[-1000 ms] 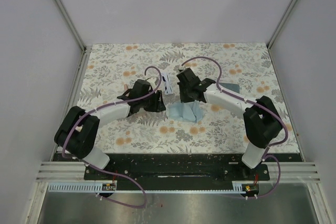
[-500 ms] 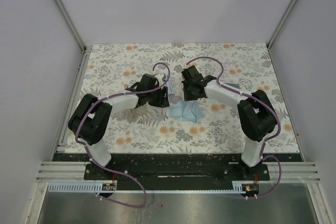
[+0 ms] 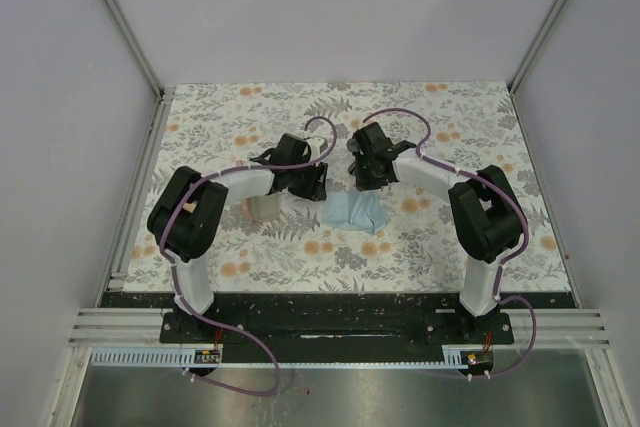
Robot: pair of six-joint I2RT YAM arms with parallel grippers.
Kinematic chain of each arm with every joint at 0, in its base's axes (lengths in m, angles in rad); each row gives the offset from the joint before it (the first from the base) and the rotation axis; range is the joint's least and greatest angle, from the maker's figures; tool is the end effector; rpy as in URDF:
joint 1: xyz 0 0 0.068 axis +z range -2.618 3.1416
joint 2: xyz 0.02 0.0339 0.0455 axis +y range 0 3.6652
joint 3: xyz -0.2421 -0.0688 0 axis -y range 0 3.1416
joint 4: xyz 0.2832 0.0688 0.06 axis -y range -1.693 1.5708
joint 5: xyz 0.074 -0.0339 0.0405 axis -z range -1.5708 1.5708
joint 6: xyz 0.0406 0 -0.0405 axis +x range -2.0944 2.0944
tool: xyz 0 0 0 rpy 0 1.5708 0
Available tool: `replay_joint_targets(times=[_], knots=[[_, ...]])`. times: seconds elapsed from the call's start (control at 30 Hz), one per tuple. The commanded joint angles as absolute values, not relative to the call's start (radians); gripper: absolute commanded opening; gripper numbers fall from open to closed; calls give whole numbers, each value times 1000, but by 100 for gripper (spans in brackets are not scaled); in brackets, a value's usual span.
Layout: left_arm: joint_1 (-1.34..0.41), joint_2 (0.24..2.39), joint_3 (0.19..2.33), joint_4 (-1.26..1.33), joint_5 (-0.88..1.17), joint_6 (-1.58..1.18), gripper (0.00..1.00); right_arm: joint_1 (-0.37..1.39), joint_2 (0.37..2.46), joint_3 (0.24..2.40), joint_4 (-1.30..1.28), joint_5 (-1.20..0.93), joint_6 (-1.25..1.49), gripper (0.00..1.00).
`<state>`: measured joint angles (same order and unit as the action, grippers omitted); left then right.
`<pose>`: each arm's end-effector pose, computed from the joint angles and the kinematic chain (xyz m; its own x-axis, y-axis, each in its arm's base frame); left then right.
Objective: Organize the sunglasses
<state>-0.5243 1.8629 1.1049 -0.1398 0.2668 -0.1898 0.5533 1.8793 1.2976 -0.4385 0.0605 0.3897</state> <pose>0.3471 -0.2131 0.1057 -0.7827 0.2424 -0.5732 0.4862 0.8131 -0.3201 0.3612 0.2202 0.1411 -0.8597 -0.0853 -0.5035 -0.1849 0.9711 0.1511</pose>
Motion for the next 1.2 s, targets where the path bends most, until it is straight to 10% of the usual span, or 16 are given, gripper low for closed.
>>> replay_joint_targets(times=[0.0,0.53,0.87,1.17], knots=[[-522,1897,1181,-153,292,-152,52,545,1876,1327,-413,38,388,0],[-522,1988,1241,-196,408,-173,33,541,1875,1325,-411,26,388,0],[-522,2032,1273,-229,451,-186,0,541,1878,1330,-413,17,390,0],[-508,1930,1261,-222,402,-206,0,541,1855,1336,-413,3,402,0]])
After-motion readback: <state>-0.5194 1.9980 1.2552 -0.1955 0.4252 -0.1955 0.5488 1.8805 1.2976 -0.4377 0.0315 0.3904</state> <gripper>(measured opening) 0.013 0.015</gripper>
